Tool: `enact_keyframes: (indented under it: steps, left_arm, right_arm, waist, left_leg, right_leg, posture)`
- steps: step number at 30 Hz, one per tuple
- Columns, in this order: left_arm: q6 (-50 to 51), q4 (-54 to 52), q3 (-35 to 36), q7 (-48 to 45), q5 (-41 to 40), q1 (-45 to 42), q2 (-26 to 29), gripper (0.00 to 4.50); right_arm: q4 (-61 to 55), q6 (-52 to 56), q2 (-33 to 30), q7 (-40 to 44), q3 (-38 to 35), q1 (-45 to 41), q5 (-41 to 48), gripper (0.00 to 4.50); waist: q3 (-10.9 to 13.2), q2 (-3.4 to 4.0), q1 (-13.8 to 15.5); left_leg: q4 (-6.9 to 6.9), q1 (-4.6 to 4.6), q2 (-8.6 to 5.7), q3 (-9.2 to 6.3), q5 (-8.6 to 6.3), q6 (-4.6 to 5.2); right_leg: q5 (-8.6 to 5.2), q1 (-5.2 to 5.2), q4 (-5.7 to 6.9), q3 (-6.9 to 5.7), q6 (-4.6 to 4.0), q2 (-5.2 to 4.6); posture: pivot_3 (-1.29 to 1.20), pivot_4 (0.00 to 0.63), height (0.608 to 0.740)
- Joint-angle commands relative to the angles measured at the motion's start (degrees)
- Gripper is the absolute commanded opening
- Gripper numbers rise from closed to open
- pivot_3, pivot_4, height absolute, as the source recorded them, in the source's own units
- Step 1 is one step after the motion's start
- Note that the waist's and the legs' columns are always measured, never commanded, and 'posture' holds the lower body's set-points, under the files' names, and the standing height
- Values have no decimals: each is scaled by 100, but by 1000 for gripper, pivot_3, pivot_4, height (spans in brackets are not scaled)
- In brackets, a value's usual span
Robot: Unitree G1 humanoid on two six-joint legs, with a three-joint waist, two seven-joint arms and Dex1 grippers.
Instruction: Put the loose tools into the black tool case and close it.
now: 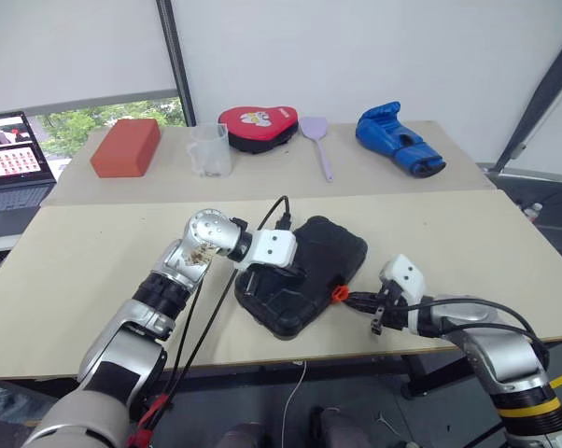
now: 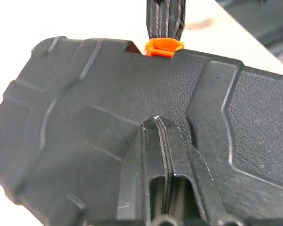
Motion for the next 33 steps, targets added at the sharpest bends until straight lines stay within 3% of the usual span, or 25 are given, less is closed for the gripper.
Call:
enact_keyframes:
  steps: [1, 9, 12, 13, 15, 16, 17, 22, 26, 27, 33]
  left_arm:
    - [-27, 503, -507, -68, 493, 267, -73, 41]
    - [327, 510, -280, -98, 266, 242, -110, 41]
    - [1016, 284, 100, -92, -121, 290, -22, 41]
    - [1265, 186, 233, -91, -255, 306, 15, 536]
    - [2049, -209, 635, -171, -647, 376, 323, 961]
    - [2583, -568, 981, -249, -970, 506, 669, 1449]
    - [3071, -906, 1293, -332, -1272, 644, 1002, 1619]
    - [5305, -2602, 2943, -846, -2939, 1676, 2860, 3316]
    - [6028, -3218, 4150, -1000, -3451, 2777, 3888, 4500]
    - [6067, -3323, 4439, -1009, -3484, 3087, 4073, 4500]
    - [5954, -3694, 5196, -634, -3662, 4084, 4082, 4500]
  right_arm:
    - [-595, -139, 160, -64, -190, -396, 304, 0]
    - [-457, -184, 205, -144, -195, -234, 236, 0]
    - [-644, -69, -44, 33, -473, -122, 411, 0]
    - [-697, 42, -118, 80, -586, -101, 522, 0]
    - [-804, 237, -429, 309, -881, -76, 810, 580]
    - [-810, 208, -740, 647, -1057, -73, 950, 852]
    - [-788, 172, -1020, 959, -1207, -81, 1078, 1082]
    - [-143, 174, -2305, 2480, -1636, -411, 1638, 2835]
    - [621, -69, -2878, 3435, -1521, -918, 1704, 4169]
    - [828, -122, -2956, 3619, -1423, -1116, 1663, 4478]
    - [1421, -361, -2874, 4037, -955, -1811, 1467, 4478]
  waist:
    - [-4, 1, -10]
    - [-49, 13, -8]
    - [-56, 20, -5]
    - [-56, 21, -8]
    - [-56, 22, -17]
    - [-55, 23, -26]
    - [-55, 22, -43]
    - [-27, 26, -169]
    - [-14, 37, -117]
    - [-7, 49, -116]
    - [11, 56, -19]
  left_leg:
    - [0, 2, 1, 1, 0, 0]
    - [-12, 14, 3, 2, 7, 12]
    - [-15, 14, 3, 2, 7, 12]
    - [-16, 12, 2, 2, 7, 14]
    - [-22, 10, 2, 3, 12, 23]
    - [-25, 4, 3, 3, 14, 26]
    - [-31, 5, 3, 3, 14, 26]
    - [-66, -11, 8, 3, 10, 17]
    - [-74, -6, 2, -9, 0, 14]
    - [-77, -6, 0, -4, -3, 17]
    - [-79, -3, 1, 4, -29, -25]
  right_leg:
    - [-1, 0, 1, 1, 1, 1]
    - [-24, 8, 2, 3, 40, 3]
    - [-23, 8, 2, 5, 38, 4]
    - [-23, 4, 2, 5, 38, 5]
    - [-24, 0, 1, 7, 39, 10]
    - [-18, -9, 1, 8, 28, 13]
    - [-10, -12, 2, 12, 15, 15]
    - [-11, -81, 18, 28, -14, 42]
    - [-14, -75, 1, 8, -23, 35]
    - [-14, -77, -7, 9, -24, 35]
    - [-15, -65, -26, 13, -23, 26]
  posture:
    - [0, 150, 740]
    - [0, 150, 740]
    - [0, 150, 740]
    - [0, 150, 740]
    - [0, 150, 740]
    - [0, 150, 740]
    - [0, 150, 740]
    - [0, 150, 740]
    - [0, 150, 740]
    - [0, 150, 740]
    - [0, 150, 740]
